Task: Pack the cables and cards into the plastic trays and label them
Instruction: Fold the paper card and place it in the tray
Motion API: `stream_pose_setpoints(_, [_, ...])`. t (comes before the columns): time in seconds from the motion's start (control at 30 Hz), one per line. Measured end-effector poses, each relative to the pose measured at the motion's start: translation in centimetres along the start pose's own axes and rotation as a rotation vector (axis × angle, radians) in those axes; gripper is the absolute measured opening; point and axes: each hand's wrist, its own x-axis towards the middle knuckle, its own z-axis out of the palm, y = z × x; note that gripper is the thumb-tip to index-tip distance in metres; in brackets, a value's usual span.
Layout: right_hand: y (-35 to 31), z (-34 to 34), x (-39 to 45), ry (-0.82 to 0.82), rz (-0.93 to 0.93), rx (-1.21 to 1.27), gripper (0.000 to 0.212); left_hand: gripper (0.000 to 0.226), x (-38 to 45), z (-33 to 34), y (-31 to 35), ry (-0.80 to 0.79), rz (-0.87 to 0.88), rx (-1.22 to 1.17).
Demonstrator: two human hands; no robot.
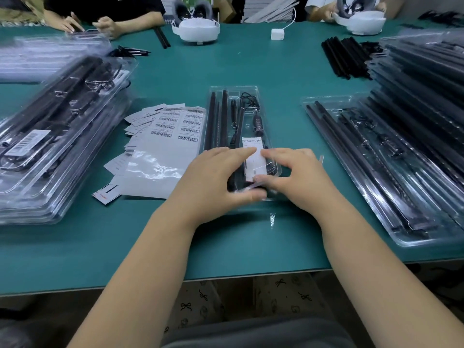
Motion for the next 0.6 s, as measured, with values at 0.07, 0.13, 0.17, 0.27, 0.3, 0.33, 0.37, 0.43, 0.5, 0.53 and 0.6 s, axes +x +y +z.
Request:
stream_pose_setpoints(0.07, [0.1,-0.2,-0.1,-0.027,-0.010,-0.010,0.057,0.087,-0.1,0.0,0.2,-0.014,-0.035,0.022])
stream_pose_setpoints(0.13, [0.1,-0.4,-0.2,-0.079,-0.051,-0.075,0.049,0.085,-0.1,0.2,0.3,-0.062,-0.041,0.074])
stream_pose_setpoints(0.17, [0.0,-0.6,-0.2,-0.137,-0.071,-0.066,0.046,0.082,-0.1,0.3,0.3,-0.082,-0.039,0.094])
stream_pose_setpoints(0.27, [-0.5,-1.5,-0.3,-0.263,-0.125,0.110,0.066,0.078,0.0,0.3,0.1,-0.126,-0.039,0.117])
stream_pose_setpoints(0.3, [-0.4,-1.6,-0.3,-0.237,-0.086,0.160,0.069,0.078,0.1,0.3,0.0,-0.130,-0.036,0.119])
stream_pose_setpoints(0.33, [-0.3,-1.7,-0.3,-0.180,-0.038,0.204,0.062,0.077,0.2,0.2,-0.1,-0.132,-0.031,0.121])
stream_pose_setpoints(0.37, [-0.2,-1.8,-0.2,-0.104,0.015,0.231,0.050,0.077,0.2,0.2,-0.1,-0.133,-0.025,0.123])
stream_pose_setpoints(0.43, [0.0,-1.8,-0.2,0.008,0.111,0.195,0.032,0.076,0.1,0.2,-0.2,-0.131,-0.022,0.123])
stream_pose_setpoints(0.5, [0.1,-1.7,-0.4,0.064,0.089,0.085,0.030,0.077,0.1,0.3,-0.2,-0.131,-0.026,0.124])
stream_pose_setpoints(0.53, [-0.1,-1.7,-0.5,0.078,0.059,0.025,0.030,0.077,0.1,0.3,-0.2,-0.133,-0.026,0.128])
stream_pose_setpoints(0.6, [-0.2,-1.8,-0.5,0.040,0.008,-0.042,0.032,0.078,0.1,0.4,-0.3,-0.137,-0.024,0.141])
